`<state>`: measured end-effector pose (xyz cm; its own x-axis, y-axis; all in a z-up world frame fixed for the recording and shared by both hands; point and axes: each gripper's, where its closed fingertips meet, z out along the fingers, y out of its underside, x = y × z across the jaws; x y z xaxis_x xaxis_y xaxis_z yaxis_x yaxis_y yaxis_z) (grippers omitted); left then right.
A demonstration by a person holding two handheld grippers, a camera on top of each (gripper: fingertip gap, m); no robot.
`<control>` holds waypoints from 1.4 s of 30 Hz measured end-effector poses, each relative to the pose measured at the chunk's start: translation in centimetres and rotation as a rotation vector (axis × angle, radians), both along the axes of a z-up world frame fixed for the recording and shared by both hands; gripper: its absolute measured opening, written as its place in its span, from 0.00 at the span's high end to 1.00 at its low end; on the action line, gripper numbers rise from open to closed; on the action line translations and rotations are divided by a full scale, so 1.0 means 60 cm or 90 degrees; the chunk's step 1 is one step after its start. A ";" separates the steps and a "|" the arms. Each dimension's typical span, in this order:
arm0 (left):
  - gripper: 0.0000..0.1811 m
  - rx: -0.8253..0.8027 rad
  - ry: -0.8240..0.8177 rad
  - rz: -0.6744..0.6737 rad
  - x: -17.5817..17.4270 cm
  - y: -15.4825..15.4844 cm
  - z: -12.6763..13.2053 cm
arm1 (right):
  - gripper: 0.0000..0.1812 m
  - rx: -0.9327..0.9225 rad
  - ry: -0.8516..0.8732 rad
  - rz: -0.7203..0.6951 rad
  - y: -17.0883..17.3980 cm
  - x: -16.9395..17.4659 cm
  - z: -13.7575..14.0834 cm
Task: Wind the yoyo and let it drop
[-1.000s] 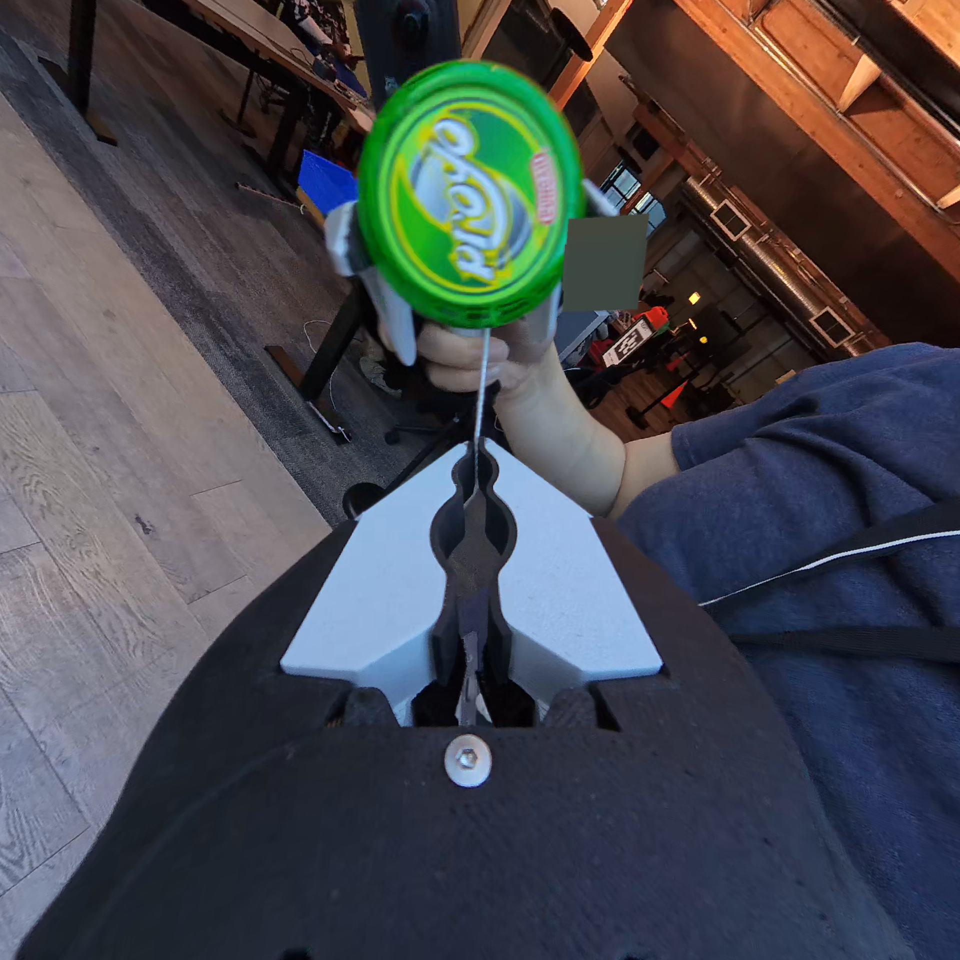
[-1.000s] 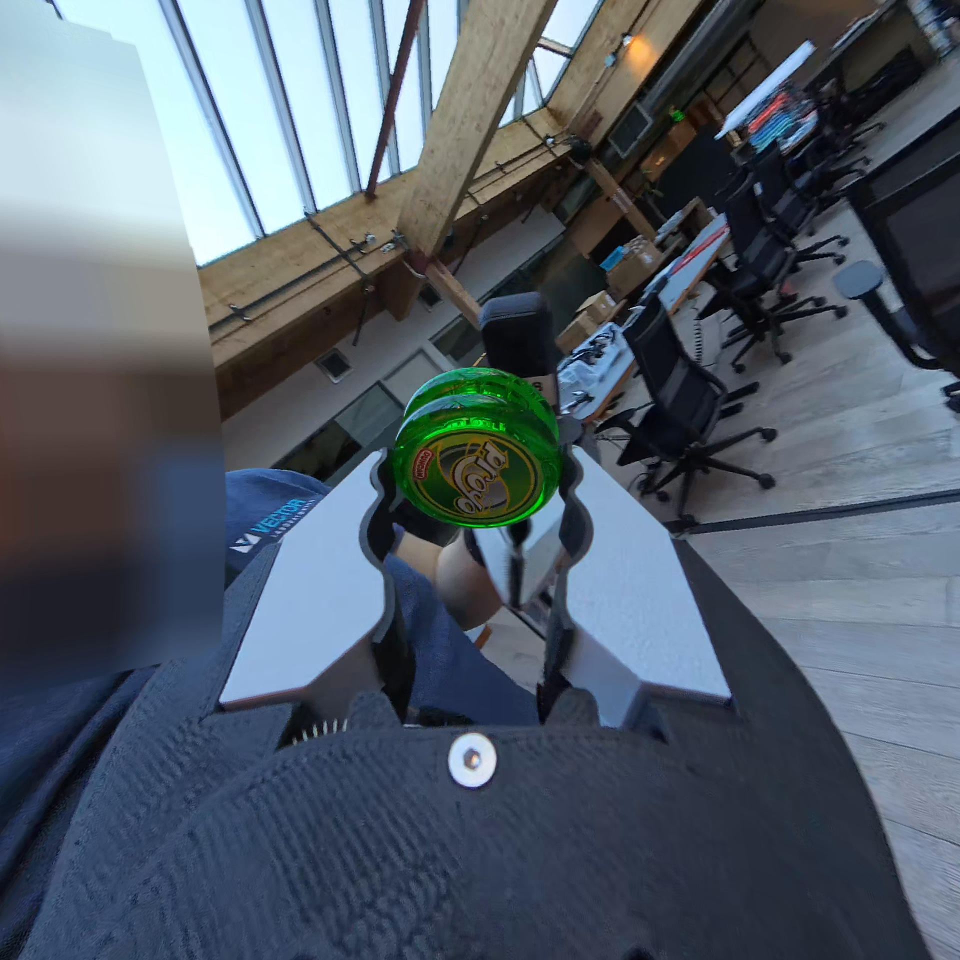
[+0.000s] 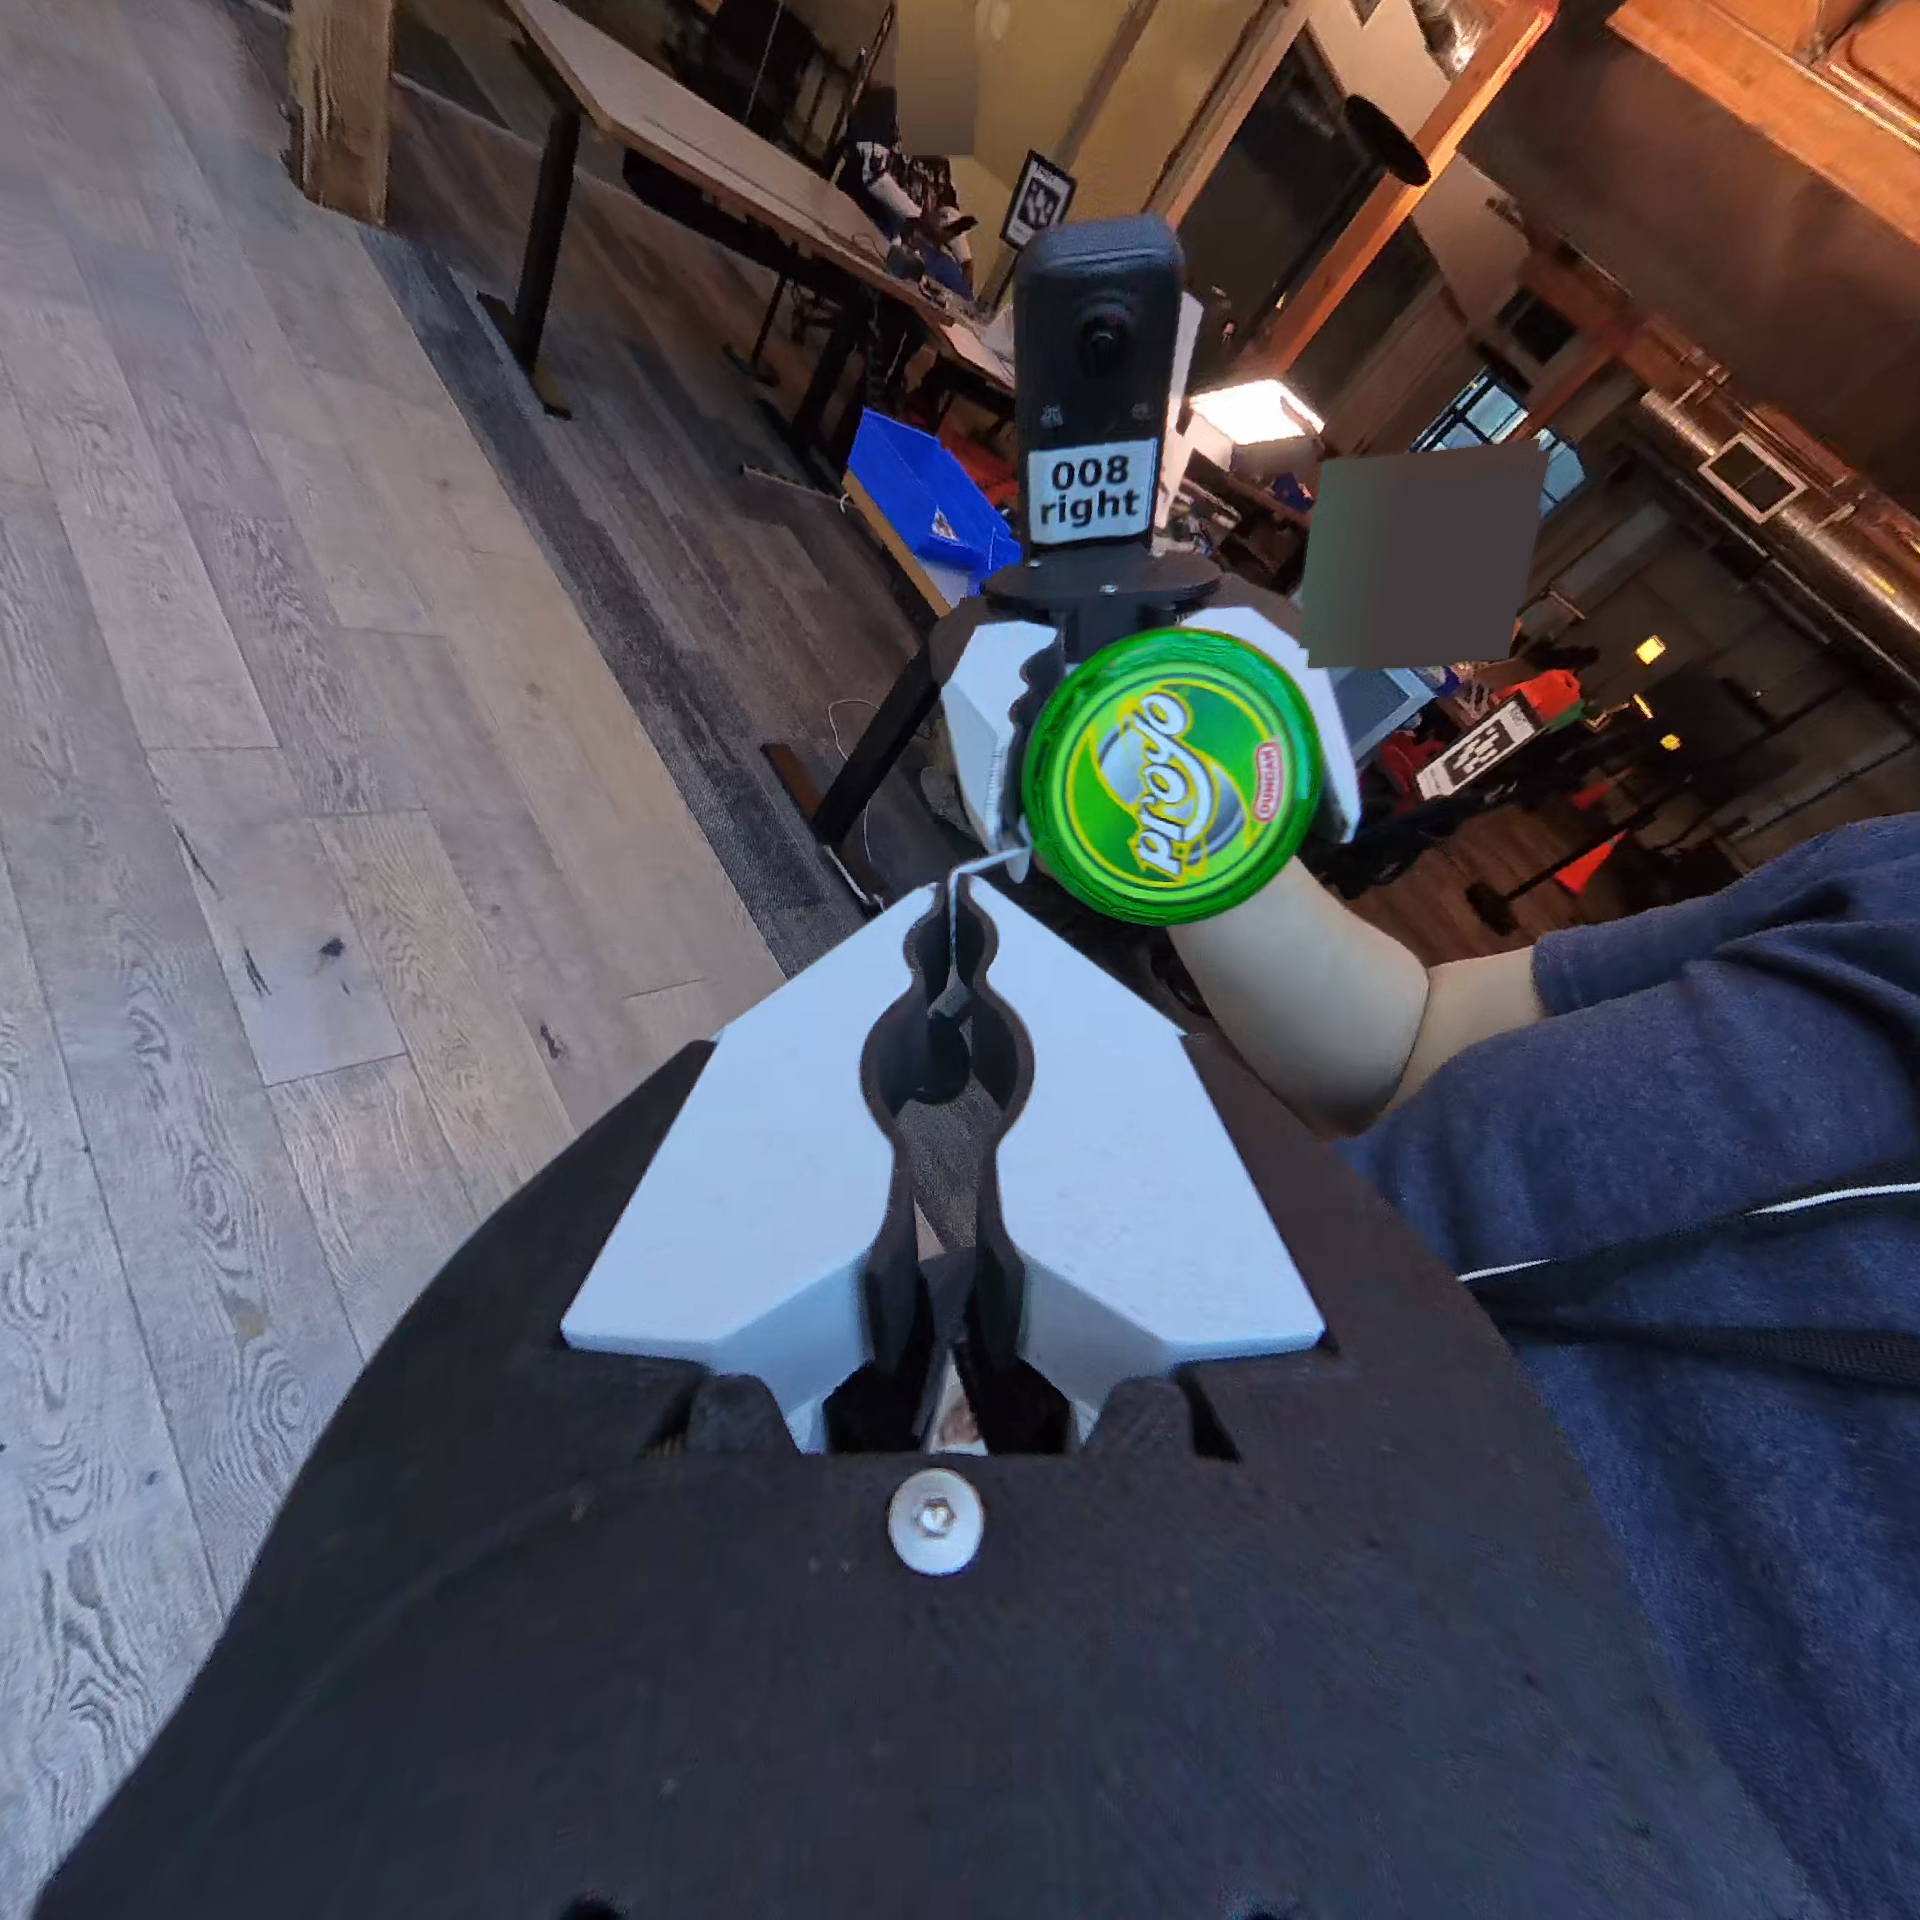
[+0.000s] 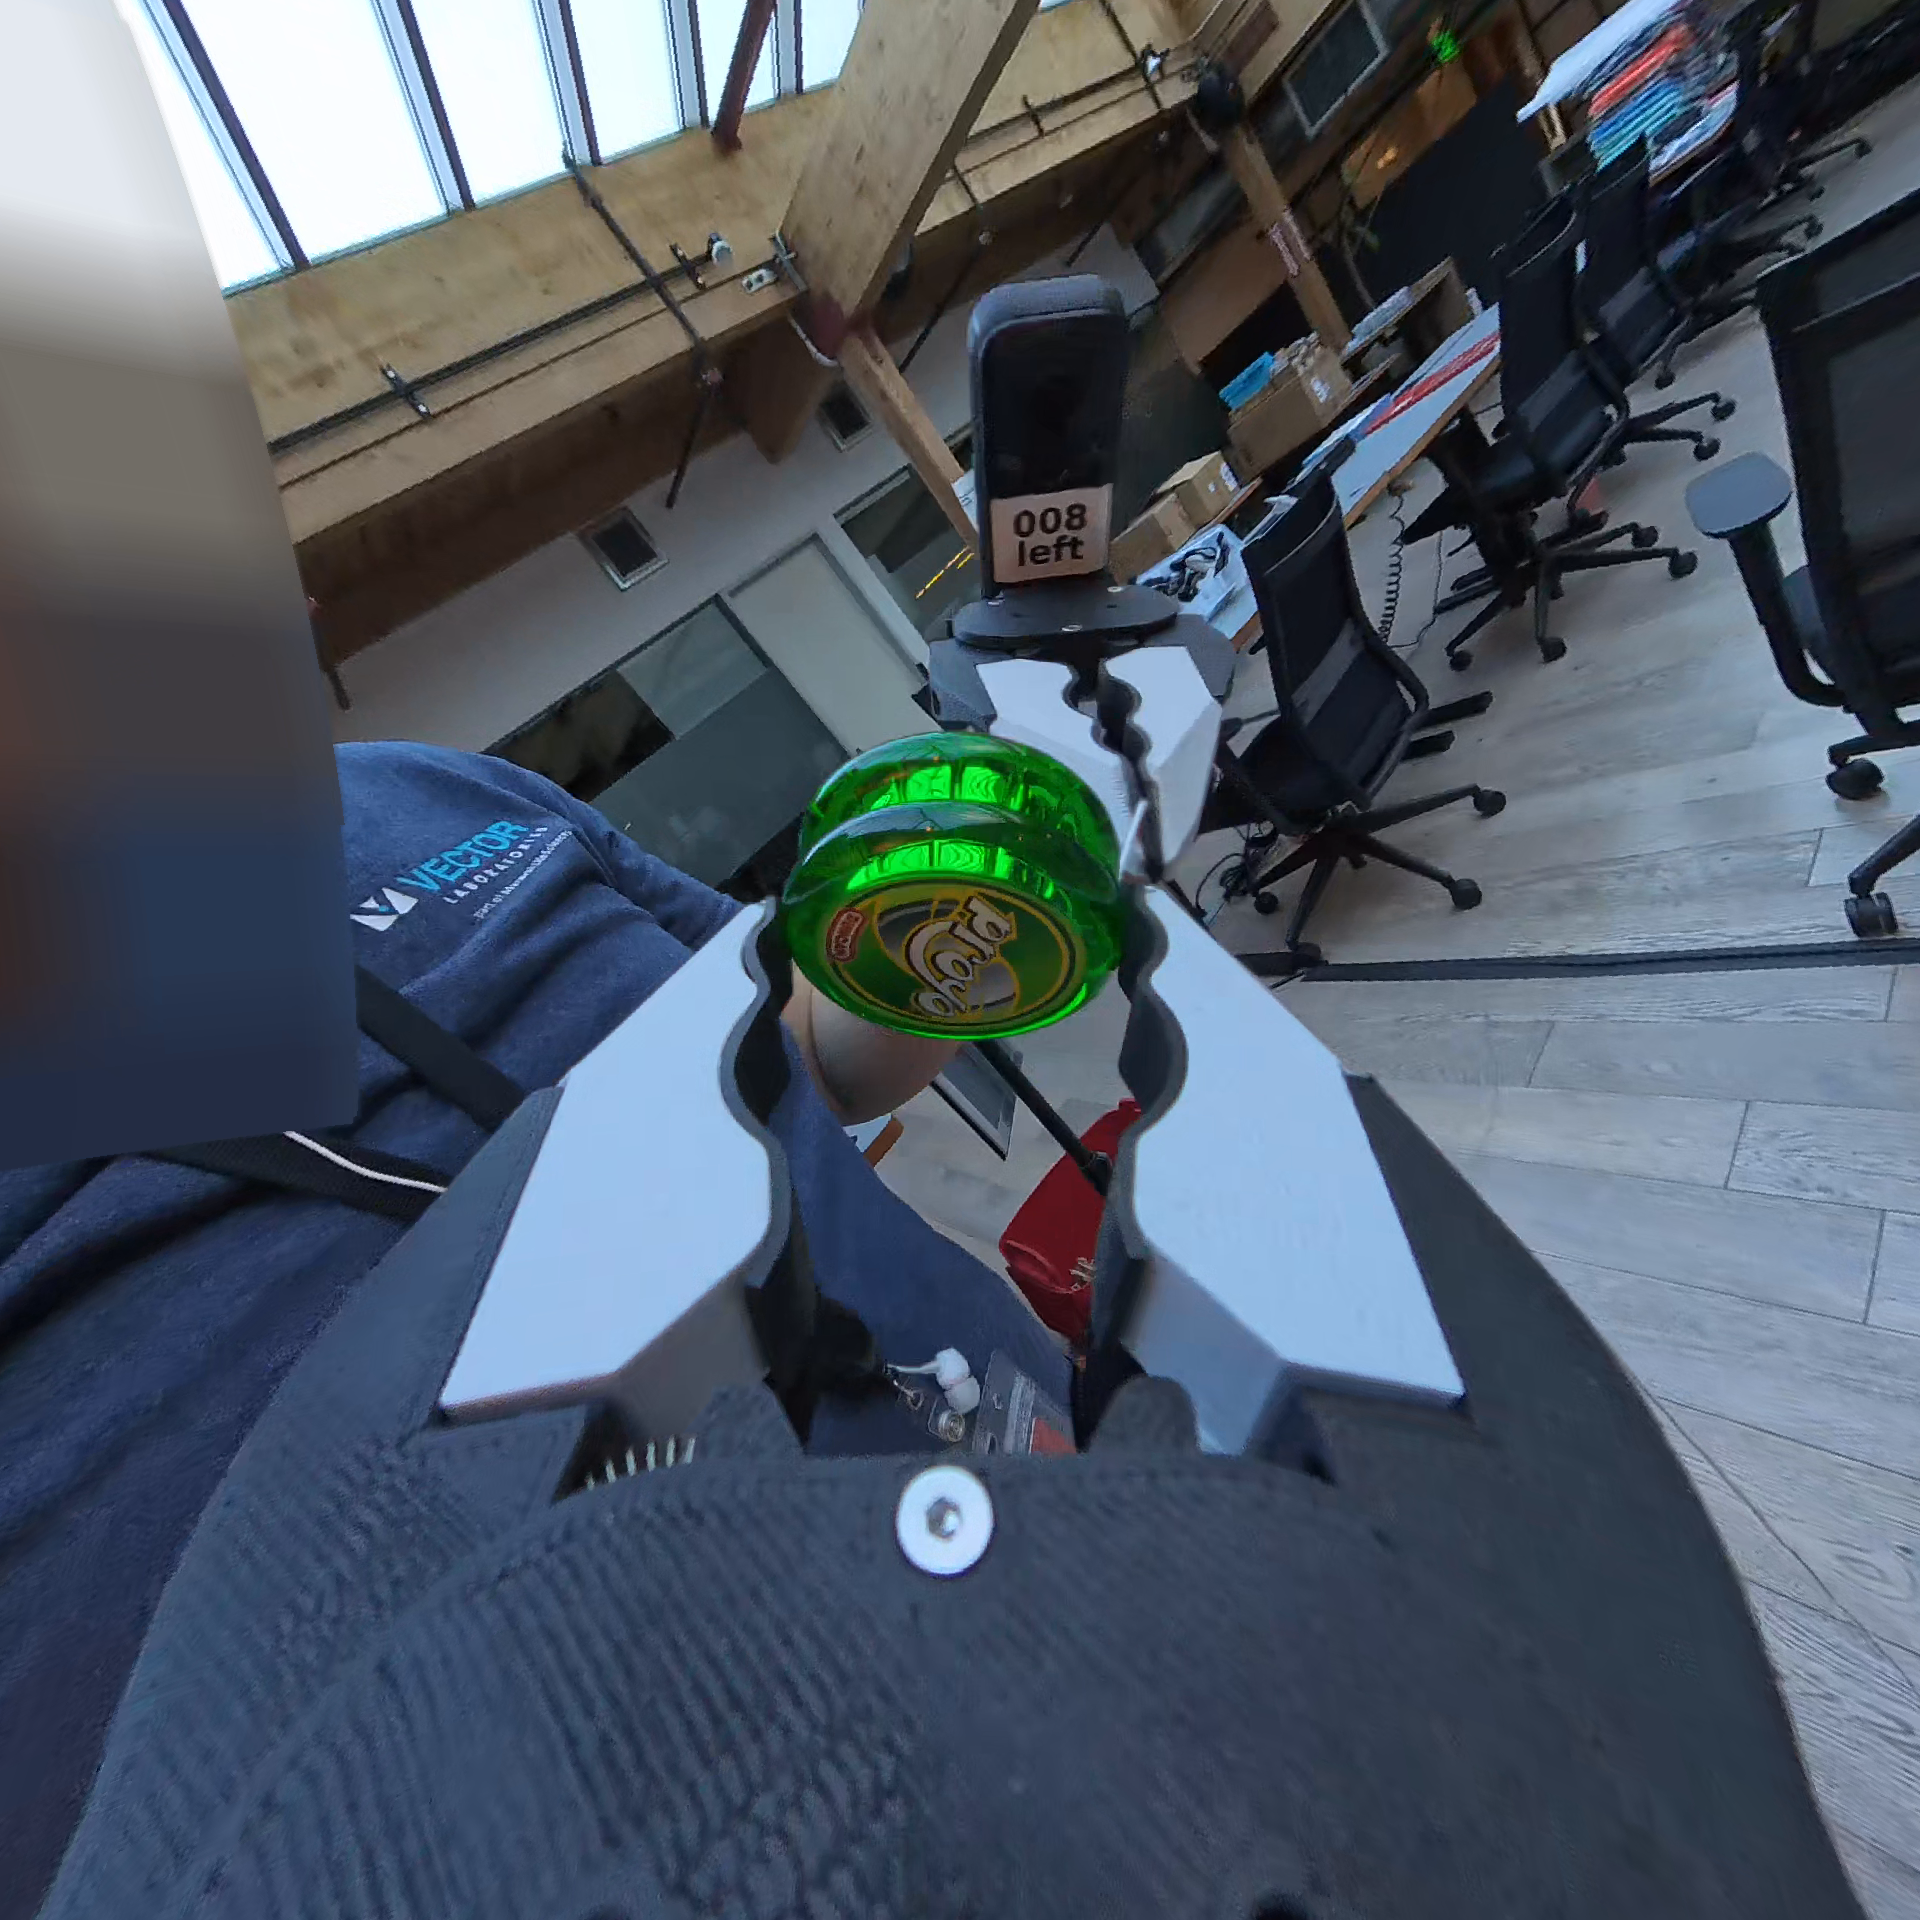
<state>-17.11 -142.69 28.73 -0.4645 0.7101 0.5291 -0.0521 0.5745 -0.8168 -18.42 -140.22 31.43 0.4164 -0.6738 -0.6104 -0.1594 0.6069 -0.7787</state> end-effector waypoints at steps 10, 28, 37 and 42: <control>1.00 -0.070 -0.040 0.015 -0.006 0.015 0.038 | 0.66 -0.088 -0.040 0.009 0.022 0.000 0.002; 1.00 -0.048 -0.289 -0.060 -0.011 0.040 -0.048 | 0.66 -0.344 0.317 -0.058 0.025 0.044 -0.157; 1.00 -0.011 -0.186 -0.068 -0.025 0.063 -0.024 | 0.66 -0.402 0.167 -0.284 -0.038 0.027 -0.052; 1.00 -0.024 -0.048 -0.107 -0.049 0.085 0.021 | 0.66 -0.386 0.067 -0.290 -0.017 0.018 0.006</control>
